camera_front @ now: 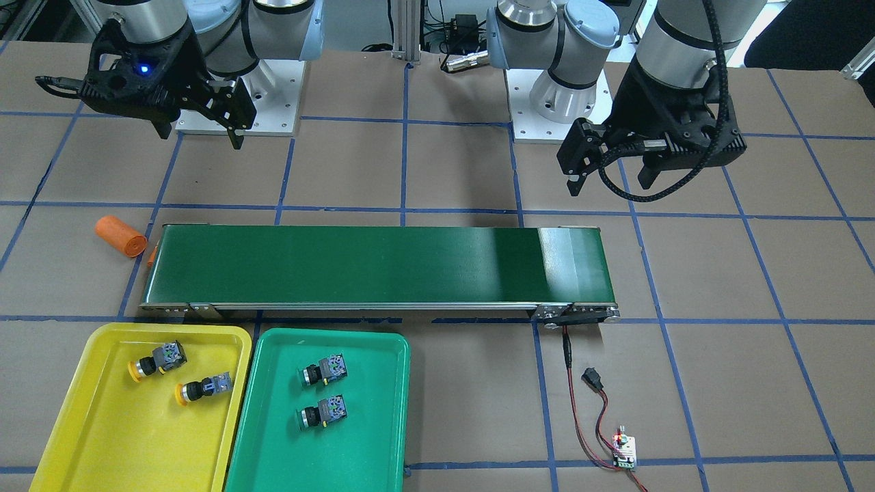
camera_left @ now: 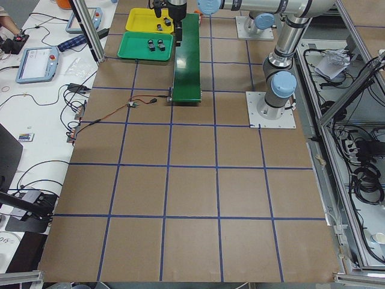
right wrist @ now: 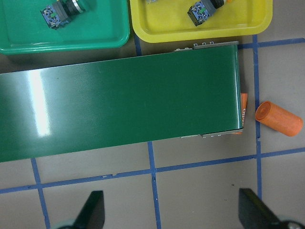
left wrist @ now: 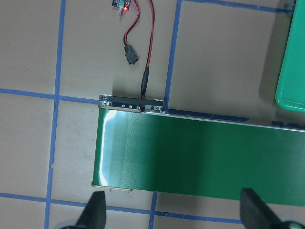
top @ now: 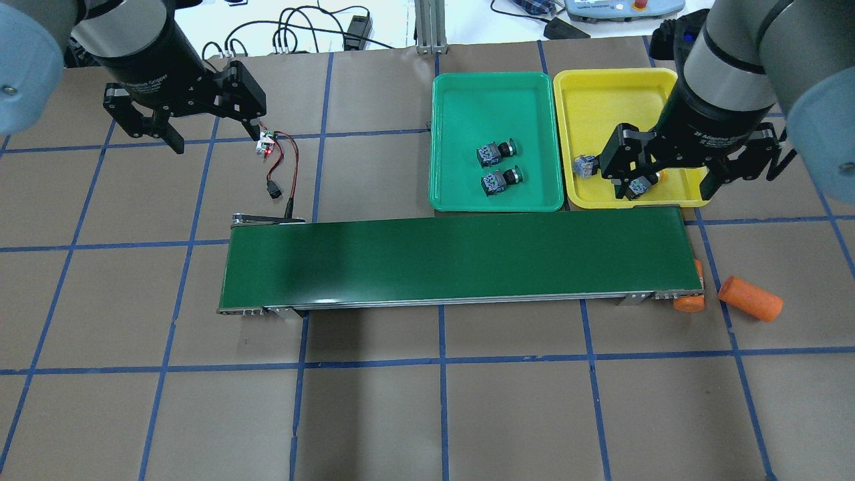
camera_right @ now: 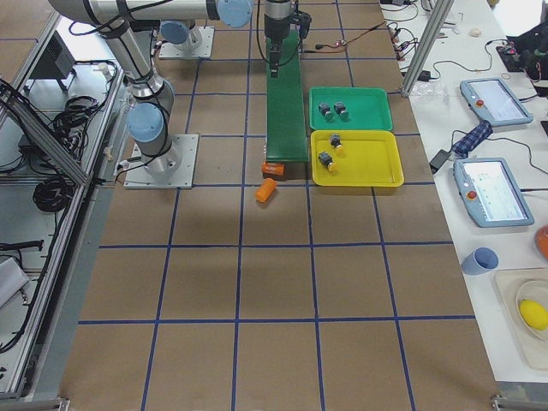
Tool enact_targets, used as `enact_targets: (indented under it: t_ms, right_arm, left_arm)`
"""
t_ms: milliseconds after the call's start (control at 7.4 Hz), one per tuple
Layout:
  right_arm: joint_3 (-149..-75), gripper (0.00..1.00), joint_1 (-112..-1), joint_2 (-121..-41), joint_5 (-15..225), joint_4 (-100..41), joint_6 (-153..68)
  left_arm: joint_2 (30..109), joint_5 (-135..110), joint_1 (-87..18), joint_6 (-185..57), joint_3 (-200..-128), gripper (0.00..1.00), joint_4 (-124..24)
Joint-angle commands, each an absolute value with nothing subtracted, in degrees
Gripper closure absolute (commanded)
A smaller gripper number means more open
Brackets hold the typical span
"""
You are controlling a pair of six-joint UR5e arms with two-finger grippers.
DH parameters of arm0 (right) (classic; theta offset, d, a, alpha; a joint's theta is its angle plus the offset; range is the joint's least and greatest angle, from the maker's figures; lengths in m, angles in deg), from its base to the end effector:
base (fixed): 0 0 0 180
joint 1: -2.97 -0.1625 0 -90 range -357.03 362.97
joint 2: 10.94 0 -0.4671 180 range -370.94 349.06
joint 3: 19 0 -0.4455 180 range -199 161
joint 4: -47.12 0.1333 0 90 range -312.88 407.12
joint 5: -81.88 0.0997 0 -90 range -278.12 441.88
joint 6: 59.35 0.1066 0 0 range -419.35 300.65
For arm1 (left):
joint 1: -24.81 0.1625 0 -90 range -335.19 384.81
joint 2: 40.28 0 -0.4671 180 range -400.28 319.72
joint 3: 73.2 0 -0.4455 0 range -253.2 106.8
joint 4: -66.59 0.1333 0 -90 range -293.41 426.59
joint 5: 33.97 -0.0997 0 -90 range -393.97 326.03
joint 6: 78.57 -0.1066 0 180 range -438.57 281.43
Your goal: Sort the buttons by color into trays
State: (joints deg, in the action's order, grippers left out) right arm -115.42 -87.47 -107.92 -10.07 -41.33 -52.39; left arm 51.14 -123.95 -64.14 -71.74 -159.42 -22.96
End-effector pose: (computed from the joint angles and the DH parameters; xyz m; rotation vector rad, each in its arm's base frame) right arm 0.1334 -0.4855 0.5222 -0.1762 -3.1014 -0.0234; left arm -0.1230 -0.5639 0.5462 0.2156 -3.1304 0.0768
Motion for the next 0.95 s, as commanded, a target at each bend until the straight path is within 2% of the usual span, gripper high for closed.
enact_targets:
  t_ms: [0,811]
  right_arm:
    - [-115.6,0.0,-87.1,-107.9,-7.3,-41.5,-52.6]
    - [-116.2,0.0,-87.1,-108.1,-7.2,-41.4,-51.9]
  left_arm:
    - [50.9,-124.0,-64.1,-71.7,-159.4,0.0,-23.0]
    - [51.6,-124.0,-64.1,-71.7,-159.6,0.0,-23.0]
